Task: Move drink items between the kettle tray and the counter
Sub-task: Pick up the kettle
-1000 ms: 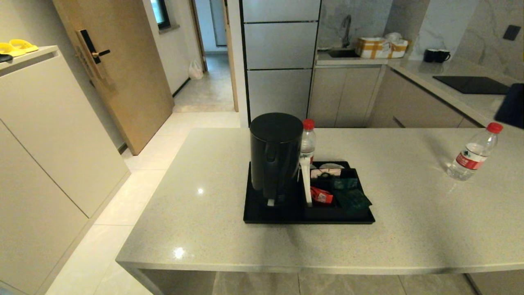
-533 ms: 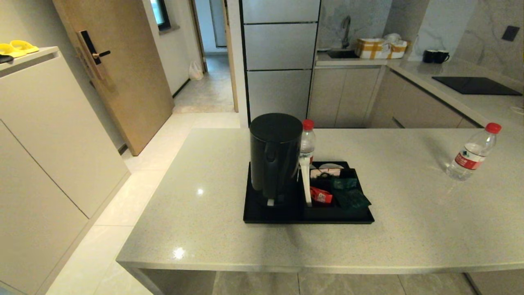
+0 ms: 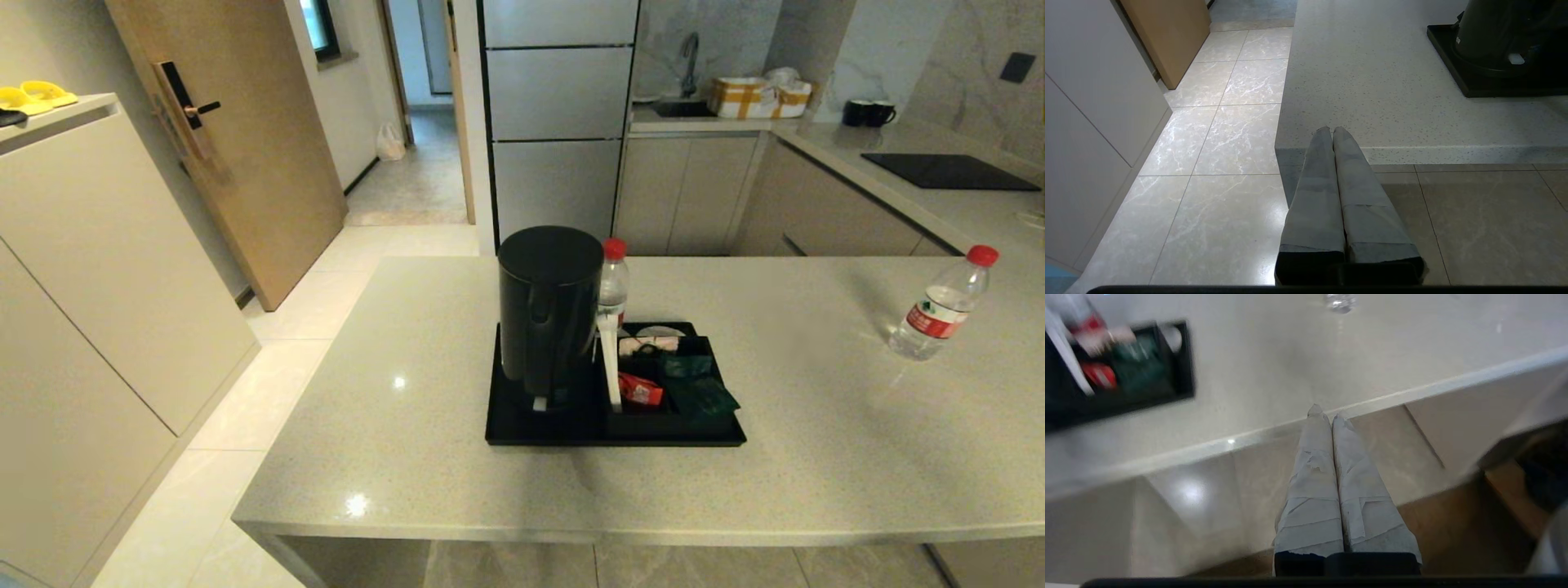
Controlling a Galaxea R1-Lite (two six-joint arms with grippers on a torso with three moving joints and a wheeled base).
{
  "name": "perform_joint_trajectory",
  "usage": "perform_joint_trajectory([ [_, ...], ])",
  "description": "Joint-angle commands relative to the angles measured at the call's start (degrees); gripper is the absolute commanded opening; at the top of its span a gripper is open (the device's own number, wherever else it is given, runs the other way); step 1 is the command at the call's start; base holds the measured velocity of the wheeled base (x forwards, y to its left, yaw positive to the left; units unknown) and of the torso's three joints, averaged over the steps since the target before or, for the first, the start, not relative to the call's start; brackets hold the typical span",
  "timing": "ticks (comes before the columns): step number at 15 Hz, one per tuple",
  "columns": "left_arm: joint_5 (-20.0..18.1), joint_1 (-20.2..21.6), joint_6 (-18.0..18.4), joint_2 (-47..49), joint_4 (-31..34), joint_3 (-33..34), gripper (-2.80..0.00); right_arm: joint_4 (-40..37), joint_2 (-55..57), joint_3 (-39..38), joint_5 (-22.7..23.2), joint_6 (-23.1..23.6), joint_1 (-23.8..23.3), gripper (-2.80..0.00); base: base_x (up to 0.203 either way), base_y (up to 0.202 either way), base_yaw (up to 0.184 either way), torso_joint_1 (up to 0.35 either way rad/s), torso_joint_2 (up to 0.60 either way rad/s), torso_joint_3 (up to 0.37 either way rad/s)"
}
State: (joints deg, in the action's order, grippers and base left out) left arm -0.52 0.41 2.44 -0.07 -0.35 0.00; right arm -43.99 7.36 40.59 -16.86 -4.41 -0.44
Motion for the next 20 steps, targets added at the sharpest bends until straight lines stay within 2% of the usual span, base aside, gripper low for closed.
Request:
perform_joint_trajectory([
  [1,0.0,0.0,0.0,0.1,-0.1,0.0,-2.80,14.8,-5.7,-15.8,0.8,3.8,0.2,-2.80,0.000,0.000,0.000,0.000,0.00,0.000],
  [3,0.0,0.0,0.0,0.1,0.0,0.0,-2.80,29.6,-6.5,-28.8,2.8,9.6,0.2,-2.80,0.000,0.000,0.000,0.000,0.00,0.000],
  [4,0.0,0.0,0.0,0.1,-0.1,0.0,-2.80,37.7,-6.8,-35.0,6.7,12.2,0.2,-2.80,0.000,0.000,0.000,0.000,0.00,0.000],
  [5,0.0,0.0,0.0,0.1,0.0,0.0,-2.80,43.0,-7.1,-38.9,13.9,13.9,0.2,-2.80,0.000,0.000,0.000,0.000,0.00,0.000],
  [6,0.0,0.0,0.0,0.1,-0.1,0.0,-2.80,46.6,-7.3,-40.5,18.3,14.6,0.3,-2.80,0.000,0.000,0.000,0.000,0.00,0.000],
  [7,0.0,0.0,0.0,0.1,-0.1,0.0,-2.80,46.7,-7.4,-40.5,18.3,14.2,0.3,-2.80,0.000,0.000,0.000,0.000,0.00,0.000],
  [10,0.0,-0.1,0.0,0.1,-0.1,0.0,-2.80,42.7,-7.4,-40.3,17.1,5.3,0.3,-2.80,0.000,0.000,0.000,0.000,0.00,0.000],
  [11,0.0,0.0,0.0,0.1,-0.1,0.0,-2.80,42.7,-7.5,-40.2,16.8,4.3,0.3,-2.80,0.000,0.000,0.000,0.000,0.00,0.000],
  [20,0.0,0.0,0.0,0.1,-0.1,0.0,-2.80,44.1,-7.5,-40.6,16.4,4.0,0.3,-2.80,0.000,0.000,0.000,0.000,0.00,0.000],
])
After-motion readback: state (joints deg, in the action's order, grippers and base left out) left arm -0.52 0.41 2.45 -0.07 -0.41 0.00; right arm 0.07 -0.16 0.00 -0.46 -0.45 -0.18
